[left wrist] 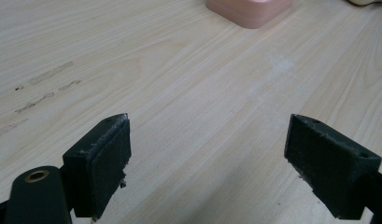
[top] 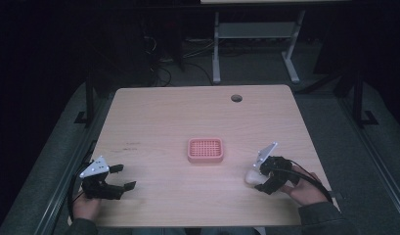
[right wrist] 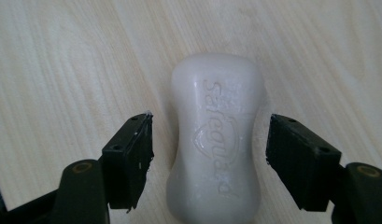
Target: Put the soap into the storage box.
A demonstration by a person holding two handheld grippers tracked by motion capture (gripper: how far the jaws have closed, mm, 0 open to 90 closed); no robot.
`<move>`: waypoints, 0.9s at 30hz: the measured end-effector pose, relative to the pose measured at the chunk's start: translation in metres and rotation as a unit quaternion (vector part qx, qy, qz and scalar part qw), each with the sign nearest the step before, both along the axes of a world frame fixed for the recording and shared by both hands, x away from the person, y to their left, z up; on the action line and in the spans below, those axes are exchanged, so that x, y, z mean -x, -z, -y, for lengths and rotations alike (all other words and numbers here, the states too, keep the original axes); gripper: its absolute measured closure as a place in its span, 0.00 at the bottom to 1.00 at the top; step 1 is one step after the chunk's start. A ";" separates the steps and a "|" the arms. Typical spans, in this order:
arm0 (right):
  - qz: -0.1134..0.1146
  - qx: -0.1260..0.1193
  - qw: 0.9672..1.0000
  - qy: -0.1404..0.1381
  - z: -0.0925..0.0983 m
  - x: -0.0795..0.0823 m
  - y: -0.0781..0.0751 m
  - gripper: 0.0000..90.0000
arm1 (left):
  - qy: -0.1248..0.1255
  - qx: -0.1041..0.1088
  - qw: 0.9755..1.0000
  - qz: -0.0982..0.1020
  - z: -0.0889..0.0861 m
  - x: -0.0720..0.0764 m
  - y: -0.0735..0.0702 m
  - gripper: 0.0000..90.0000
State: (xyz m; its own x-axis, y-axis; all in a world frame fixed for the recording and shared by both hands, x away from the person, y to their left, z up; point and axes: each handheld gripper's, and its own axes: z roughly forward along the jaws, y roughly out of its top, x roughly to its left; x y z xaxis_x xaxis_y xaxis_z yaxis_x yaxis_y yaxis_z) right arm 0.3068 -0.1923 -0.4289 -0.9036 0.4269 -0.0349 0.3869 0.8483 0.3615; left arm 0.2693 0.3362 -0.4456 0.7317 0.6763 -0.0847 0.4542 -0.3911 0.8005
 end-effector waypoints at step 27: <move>-0.025 0.009 0.999 0.019 -0.003 -0.009 0.015 0.53 | 0.000 -0.002 1.000 0.001 -0.001 0.000 -0.001 0.15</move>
State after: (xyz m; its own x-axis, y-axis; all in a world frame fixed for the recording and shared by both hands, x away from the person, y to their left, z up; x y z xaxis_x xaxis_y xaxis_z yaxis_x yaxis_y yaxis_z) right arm 0.3155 -0.1896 -0.4444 -0.8877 0.4604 0.0022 0.4360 0.8393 0.3248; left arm 0.2688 0.3370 -0.4448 0.7322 0.6763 -0.0808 0.4521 -0.3939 0.8003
